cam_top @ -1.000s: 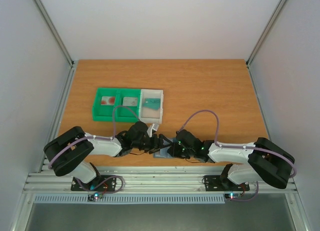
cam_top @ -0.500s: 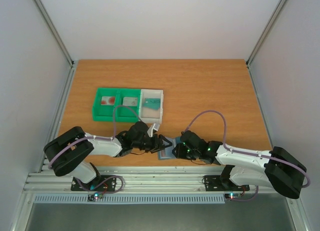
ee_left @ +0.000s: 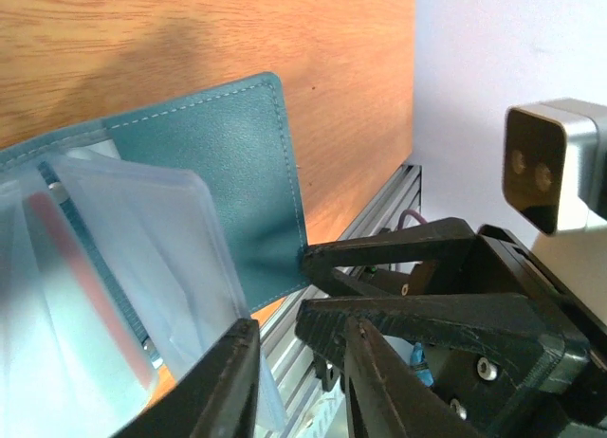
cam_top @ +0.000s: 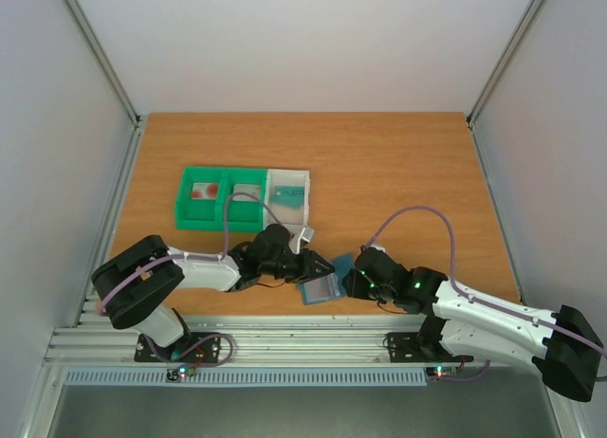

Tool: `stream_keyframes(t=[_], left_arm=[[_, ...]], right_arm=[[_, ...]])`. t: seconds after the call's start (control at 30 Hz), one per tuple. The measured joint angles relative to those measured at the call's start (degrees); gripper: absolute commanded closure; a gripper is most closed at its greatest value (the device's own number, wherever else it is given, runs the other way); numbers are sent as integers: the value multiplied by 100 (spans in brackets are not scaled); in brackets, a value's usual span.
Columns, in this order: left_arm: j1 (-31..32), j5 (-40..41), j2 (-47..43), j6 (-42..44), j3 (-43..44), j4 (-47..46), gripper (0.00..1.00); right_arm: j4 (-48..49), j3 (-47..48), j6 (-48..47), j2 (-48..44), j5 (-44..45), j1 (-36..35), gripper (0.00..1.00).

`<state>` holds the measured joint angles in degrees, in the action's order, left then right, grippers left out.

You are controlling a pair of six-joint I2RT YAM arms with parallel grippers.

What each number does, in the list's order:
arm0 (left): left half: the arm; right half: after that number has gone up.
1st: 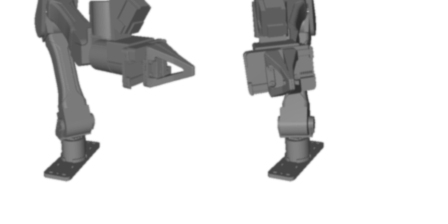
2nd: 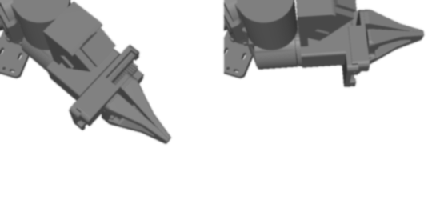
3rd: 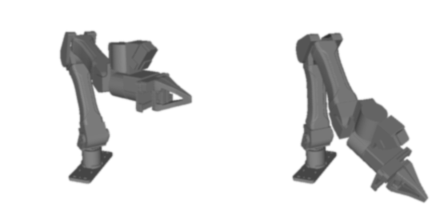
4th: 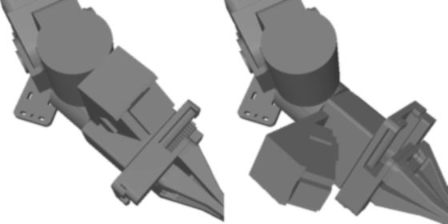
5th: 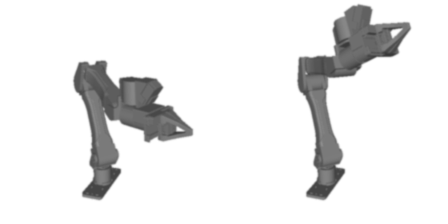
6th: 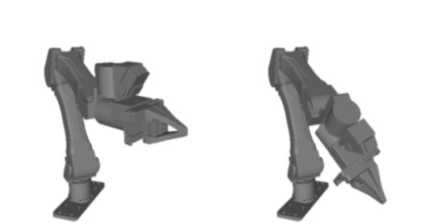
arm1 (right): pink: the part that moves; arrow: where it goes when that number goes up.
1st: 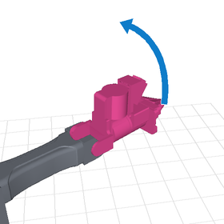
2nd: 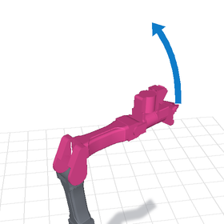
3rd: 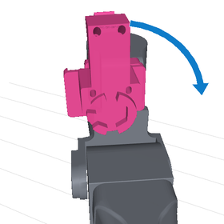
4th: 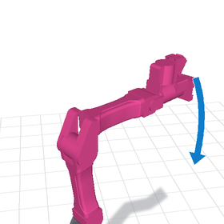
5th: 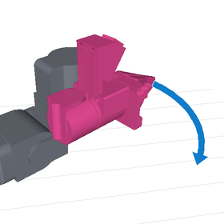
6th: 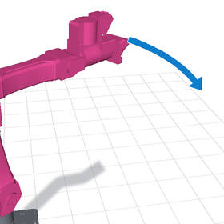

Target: Take the credit cards out of the card holder

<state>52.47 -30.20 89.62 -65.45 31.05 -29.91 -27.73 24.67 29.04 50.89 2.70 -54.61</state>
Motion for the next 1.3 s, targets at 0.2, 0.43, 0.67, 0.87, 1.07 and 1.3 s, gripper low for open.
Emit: stream_keyframes(t=[0.2,0.43,0.67,0.87,1.07,1.3], left_arm=[[9,96,83,192,278,343,84],[122,157,813,376,907,466,87],[125,402,785,772,1290,1172,61],[109,852,-330,1023,968,2210,42],[85,1034,-1093,876,157,2695,32],[-164,1045,-1832,817,-153,3305,24]], right_arm=[[-667,332,-129,107,490,0,60],[-1051,424,-199,85,693,0,59],[-1141,505,-372,-299,654,-2,58],[-1047,564,-595,160,640,-2,64],[-776,605,-678,741,570,-4,84],[-341,387,-361,1034,372,-264,90]])
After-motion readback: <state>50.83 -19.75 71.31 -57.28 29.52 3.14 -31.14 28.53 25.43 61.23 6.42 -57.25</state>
